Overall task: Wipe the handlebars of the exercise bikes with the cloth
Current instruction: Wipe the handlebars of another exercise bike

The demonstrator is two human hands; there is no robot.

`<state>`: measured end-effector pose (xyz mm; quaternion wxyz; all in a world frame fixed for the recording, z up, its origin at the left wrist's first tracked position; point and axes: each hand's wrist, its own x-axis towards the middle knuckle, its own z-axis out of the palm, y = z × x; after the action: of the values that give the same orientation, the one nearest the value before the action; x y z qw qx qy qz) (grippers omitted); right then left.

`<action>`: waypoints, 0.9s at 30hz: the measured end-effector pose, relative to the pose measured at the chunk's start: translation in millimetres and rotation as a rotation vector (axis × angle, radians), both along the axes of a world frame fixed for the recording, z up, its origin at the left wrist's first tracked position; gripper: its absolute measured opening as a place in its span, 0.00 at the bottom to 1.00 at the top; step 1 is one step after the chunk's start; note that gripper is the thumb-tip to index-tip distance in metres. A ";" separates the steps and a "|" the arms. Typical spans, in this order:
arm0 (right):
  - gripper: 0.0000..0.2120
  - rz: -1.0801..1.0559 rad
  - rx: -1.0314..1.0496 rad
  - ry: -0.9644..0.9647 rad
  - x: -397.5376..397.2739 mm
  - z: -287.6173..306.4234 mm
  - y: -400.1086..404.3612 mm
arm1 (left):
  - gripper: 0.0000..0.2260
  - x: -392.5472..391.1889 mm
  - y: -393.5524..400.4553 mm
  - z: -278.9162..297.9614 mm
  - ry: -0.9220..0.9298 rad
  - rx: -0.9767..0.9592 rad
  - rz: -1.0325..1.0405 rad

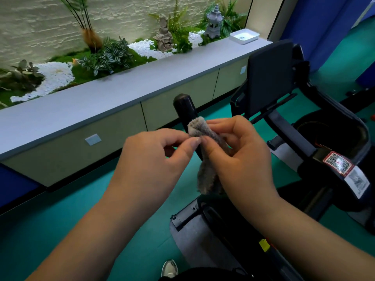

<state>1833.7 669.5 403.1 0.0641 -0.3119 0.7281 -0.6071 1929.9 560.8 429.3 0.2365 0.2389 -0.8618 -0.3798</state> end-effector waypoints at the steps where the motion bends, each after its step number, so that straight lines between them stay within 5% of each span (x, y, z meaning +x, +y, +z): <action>1: 0.08 0.011 -0.018 0.012 2.9 -3.0 -2.1 | 0.07 2.0 3.6 -0.6 0.017 0.039 0.004; 7: 0.13 0.186 -0.055 0.091 15.1 -5.5 -3.3 | 0.05 7.4 16.4 -20.0 0.294 0.480 0.156; 15: 0.14 0.159 0.076 0.175 -5.1 -2.6 -5.7 | 0.12 13.0 -0.1 -47.9 0.201 0.251 0.210; 22: 0.24 0.102 0.321 0.078 -38.4 2.6 -17.7 | 0.19 -30.1 -19.8 -60.4 0.314 0.629 0.281; 27: 0.26 0.156 0.330 0.064 -42.8 0.1 -18.4 | 0.19 -47.4 -8.1 -67.8 0.449 0.678 0.275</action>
<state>1790.9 651.1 403.3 0.1378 -0.3717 0.7931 -0.4625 1882.5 552.8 361.6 0.3750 0.3273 -0.5753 -0.6490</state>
